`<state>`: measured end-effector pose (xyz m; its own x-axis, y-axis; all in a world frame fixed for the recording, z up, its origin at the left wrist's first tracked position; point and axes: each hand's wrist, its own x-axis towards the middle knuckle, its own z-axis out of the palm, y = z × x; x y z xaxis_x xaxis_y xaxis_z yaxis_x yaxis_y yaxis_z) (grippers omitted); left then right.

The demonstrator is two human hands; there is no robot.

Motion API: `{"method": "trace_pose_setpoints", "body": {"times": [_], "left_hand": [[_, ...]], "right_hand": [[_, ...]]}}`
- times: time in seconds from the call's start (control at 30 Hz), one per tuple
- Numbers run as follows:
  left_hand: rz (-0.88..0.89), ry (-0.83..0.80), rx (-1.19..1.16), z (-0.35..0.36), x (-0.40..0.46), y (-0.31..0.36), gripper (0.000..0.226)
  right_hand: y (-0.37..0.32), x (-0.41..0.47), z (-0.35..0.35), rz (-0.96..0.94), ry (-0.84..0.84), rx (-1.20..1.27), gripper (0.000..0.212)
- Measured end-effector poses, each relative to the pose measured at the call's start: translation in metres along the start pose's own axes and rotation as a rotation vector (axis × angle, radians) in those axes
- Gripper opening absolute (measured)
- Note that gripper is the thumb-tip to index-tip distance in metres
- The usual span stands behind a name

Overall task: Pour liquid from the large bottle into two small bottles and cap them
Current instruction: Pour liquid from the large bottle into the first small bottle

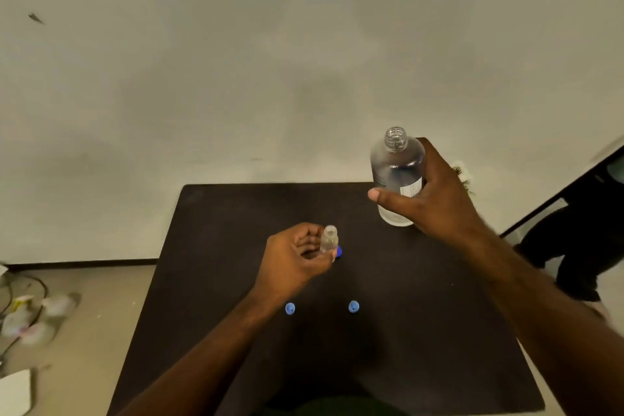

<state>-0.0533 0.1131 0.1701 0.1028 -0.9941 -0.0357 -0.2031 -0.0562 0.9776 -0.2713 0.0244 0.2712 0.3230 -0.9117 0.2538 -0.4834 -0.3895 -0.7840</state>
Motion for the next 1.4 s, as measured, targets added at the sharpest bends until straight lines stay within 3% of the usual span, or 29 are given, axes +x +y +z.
{"method": "trace_pose_setpoints", "body": {"times": [0.17, 0.5, 0.83, 1.4], "left_hand": [[-0.152, -0.13, 0.104, 0.029, -0.005, -0.076, 0.028], [-0.297, -0.193, 0.167, 0.067, -0.006, -0.183, 0.025], [-0.289, -0.193, 0.164, 0.088, 0.001, -0.212, 0.033], [-0.289, -0.178, 0.185, 0.091, -0.006, -0.219, 0.038]], "right_hand": [[0.027, -0.023, 0.017, 0.095, -0.009, 0.015, 0.067], [0.056, -0.058, 0.017, 0.169, -0.02, 0.052, 0.073], [0.08, -0.067, -0.001, 0.166, -0.045, 0.048, 0.073], [0.085, -0.063, 0.029, 0.199, -0.064, 0.18, 0.074]]}}
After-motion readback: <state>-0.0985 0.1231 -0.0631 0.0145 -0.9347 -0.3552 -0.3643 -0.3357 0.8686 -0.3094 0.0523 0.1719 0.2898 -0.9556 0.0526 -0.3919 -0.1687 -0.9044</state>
